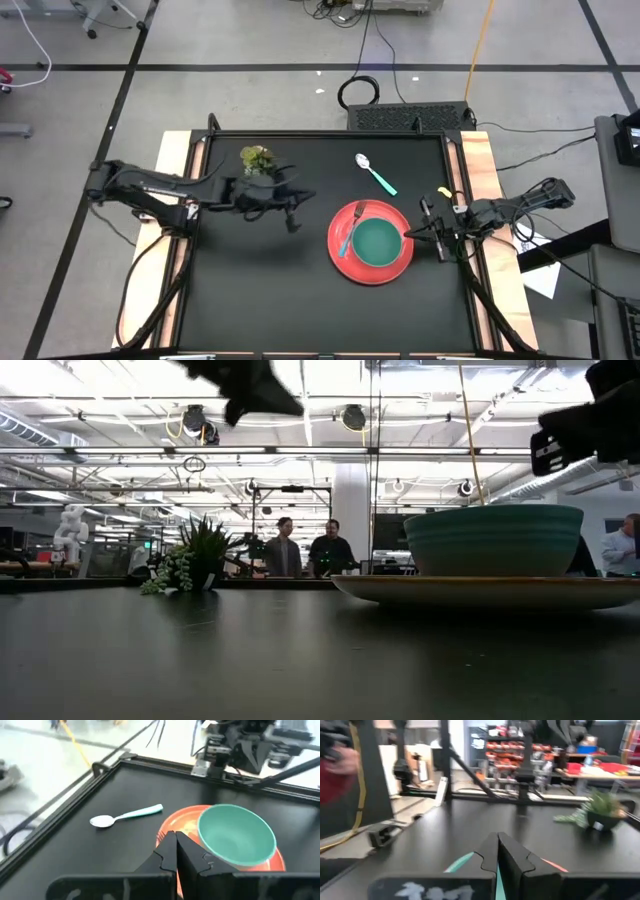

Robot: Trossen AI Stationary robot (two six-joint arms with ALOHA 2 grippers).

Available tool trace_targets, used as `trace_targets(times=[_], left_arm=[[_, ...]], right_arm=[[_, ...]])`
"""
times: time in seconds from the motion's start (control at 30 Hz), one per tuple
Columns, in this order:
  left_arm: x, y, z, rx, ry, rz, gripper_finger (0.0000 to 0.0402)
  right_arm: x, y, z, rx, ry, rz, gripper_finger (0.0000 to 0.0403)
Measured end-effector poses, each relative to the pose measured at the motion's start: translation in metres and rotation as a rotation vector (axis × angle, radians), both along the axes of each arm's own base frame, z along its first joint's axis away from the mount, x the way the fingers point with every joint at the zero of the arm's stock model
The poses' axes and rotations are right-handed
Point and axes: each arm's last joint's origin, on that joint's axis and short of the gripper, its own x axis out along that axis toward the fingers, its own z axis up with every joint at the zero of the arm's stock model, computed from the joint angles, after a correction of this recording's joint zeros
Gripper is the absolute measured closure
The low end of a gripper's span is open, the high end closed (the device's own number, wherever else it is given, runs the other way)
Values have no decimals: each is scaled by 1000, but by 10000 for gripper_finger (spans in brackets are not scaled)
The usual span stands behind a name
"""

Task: Set table place
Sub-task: Put the blue spoon into the green bowl

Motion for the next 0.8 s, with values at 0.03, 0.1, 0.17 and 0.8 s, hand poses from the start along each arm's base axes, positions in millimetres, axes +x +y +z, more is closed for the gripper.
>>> trace_targets(times=[0.03,0.1,0.17,0.8], left_arm=[[-8,-1,-8,9,-17,-8,401],[-20,-1,-21,18,-85,-24,401],[-30,-1,-35,15,-125,-69,401],[-75,-19,-32,121,-372,-159,401]], right_arm=[[0,0,1,-1,-14,10,403],[0,1,3,4,-32,31,403],[-1,2,6,5,-58,58,403],[-2,2,16,-173,-214,50,403]])
